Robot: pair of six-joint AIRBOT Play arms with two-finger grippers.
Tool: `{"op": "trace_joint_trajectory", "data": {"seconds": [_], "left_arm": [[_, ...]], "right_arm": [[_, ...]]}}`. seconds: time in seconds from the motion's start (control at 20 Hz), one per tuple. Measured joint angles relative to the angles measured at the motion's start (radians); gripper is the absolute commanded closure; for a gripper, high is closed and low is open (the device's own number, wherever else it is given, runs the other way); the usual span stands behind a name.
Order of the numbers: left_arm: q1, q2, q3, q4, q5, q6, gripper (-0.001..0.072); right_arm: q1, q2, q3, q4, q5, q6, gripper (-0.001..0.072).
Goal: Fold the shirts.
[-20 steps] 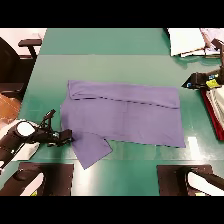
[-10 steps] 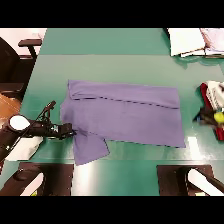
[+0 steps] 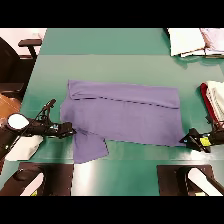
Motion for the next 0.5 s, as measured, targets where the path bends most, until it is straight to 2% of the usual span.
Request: {"op": "trace_joint_trajectory", "data": {"seconds": [0.1,0.25,0.35,0.5], "left_arm": [[0.000,0.000,0.002,0.001,-0.006,0.004,0.0685],[0.000,0.012,0.016,0.043,-0.095,0.010,0.0686],[0.000,0.063,0.023,0.090,-0.174,0.006,0.0686],[0.000,0.183,0.027,0.141,-0.290,-0.048,0.0685]], "right_arm": [[0.049,-0.001,0.007,0.009,-0.030,-0.005,0.0687],[0.119,-0.001,0.059,0.003,-0.030,-0.010,0.0693],[0.161,0.016,0.098,-0.029,0.040,-0.011,0.0694],[0.214,0.095,0.130,-0.116,0.127,-0.011,0.0694]]}}
